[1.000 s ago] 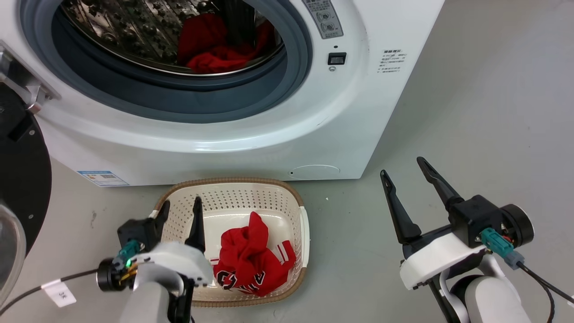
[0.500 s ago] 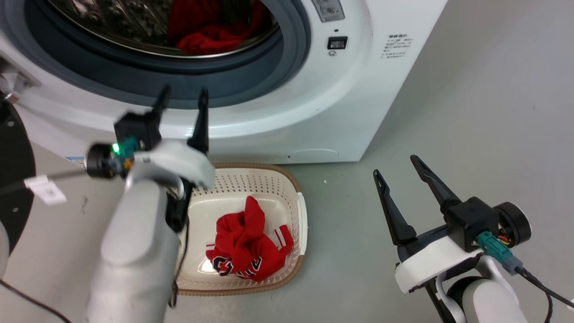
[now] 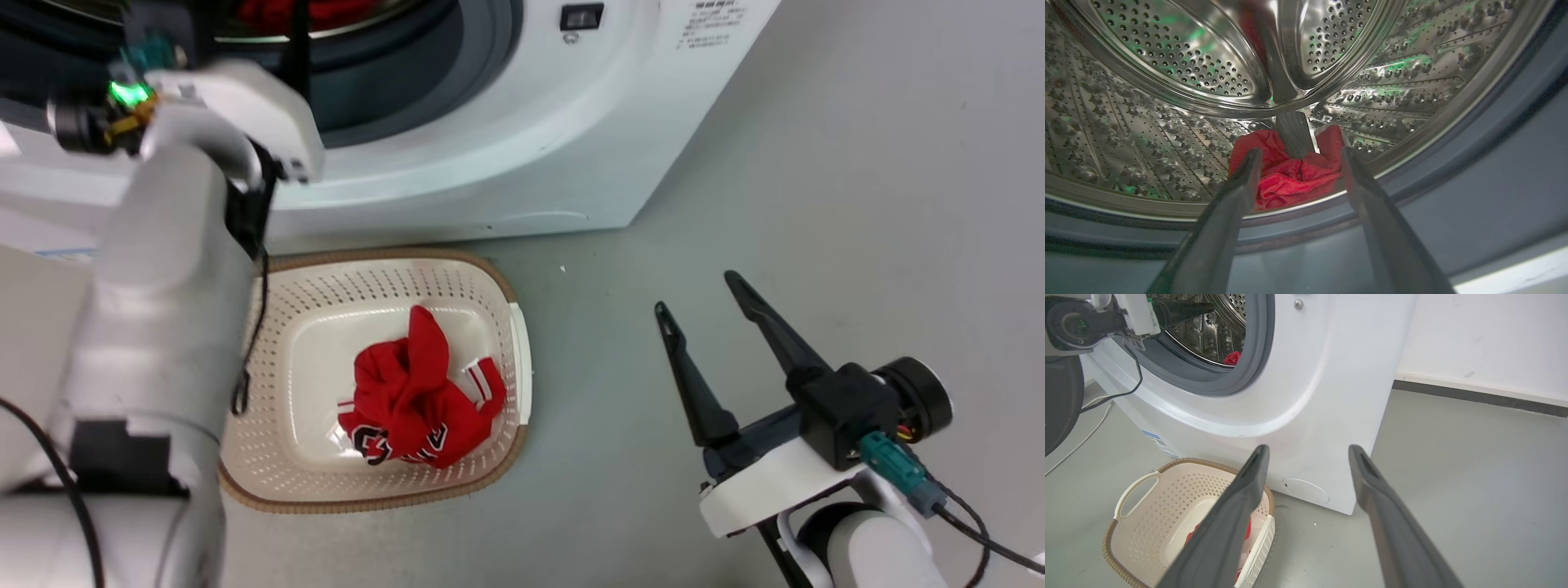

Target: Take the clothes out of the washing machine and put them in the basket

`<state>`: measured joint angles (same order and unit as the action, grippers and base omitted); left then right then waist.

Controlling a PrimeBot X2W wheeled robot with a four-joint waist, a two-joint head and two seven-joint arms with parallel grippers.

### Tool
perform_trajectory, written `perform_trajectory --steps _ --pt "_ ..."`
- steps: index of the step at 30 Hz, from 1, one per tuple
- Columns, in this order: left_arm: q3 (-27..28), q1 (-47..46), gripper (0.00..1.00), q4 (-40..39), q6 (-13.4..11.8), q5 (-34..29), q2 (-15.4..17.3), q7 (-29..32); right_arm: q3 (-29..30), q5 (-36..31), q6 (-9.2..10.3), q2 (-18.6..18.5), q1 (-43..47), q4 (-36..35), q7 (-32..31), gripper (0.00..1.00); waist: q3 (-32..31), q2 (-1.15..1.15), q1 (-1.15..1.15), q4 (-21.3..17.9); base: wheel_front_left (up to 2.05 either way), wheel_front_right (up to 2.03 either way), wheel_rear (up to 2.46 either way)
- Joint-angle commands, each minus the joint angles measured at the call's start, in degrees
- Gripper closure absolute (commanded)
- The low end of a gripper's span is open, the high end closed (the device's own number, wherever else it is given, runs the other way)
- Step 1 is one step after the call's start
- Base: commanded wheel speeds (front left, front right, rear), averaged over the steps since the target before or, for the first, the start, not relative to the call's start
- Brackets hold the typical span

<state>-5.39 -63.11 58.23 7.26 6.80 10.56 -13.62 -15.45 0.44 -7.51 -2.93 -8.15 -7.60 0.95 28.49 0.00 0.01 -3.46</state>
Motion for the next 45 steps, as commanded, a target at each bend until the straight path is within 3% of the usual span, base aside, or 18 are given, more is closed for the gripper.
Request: perform_trajectory --steps 1,14,26,37,38,39,40,45 --pt "-0.1 -1.5 0.00 0.7 0.0 0.2 0.7 0.3 -0.4 0.0 0.04 0.1 -0.6 -0.6 0.2 0.00 1.6 0.00 -0.01 -0.8 0.00 0.00 0.00" --pt "-2.6 -19.7 0.00 11.0 0.2 0.8 8.1 10.2 -5.3 1.1 0.04 0.1 -1.8 -2.1 1.4 0.00 9.6 0.00 -0.01 -6.8 0.00 0.00 0.00" --pt "-4.5 -28.2 0.00 14.0 0.2 1.9 14.2 24.0 -9.4 3.0 0.04 0.1 -0.4 -2.4 3.3 0.00 14.6 0.00 -0.01 -12.6 0.00 0.00 0.00" --pt "-4.1 -29.7 0.02 15.2 0.0 4.1 15.7 34.9 -11.1 4.3 0.04 0.1 -1.0 -1.6 4.7 0.00 17.2 0.00 -0.01 -14.7 0.00 0.00 0.00" --pt "-4.1 -29.6 0.55 15.2 -0.2 4.3 15.8 35.6 -11.2 4.5 0.04 0.1 -1.2 -1.5 4.7 0.00 17.2 0.00 -0.01 -14.9 0.00 0.00 0.00" --pt "-4.1 -29.4 0.86 15.3 -0.3 4.5 16.0 36.3 -11.3 4.6 0.04 0.1 -1.3 -1.4 4.8 0.00 17.1 0.00 -0.01 -15.0 0.00 0.00 0.00" --pt "-4.1 -29.3 1.00 15.3 -0.4 4.5 16.0 36.6 -11.3 4.7 0.04 0.1 -1.3 -1.3 4.8 0.00 17.0 0.00 -0.01 -15.0 0.00 0.00 0.00" --pt "-4.4 -29.2 1.00 13.6 -1.8 4.6 16.7 33.7 -10.6 5.1 0.04 0.1 -1.8 -0.9 5.1 0.00 16.6 0.00 -0.01 -15.3 0.00 0.00 0.00"
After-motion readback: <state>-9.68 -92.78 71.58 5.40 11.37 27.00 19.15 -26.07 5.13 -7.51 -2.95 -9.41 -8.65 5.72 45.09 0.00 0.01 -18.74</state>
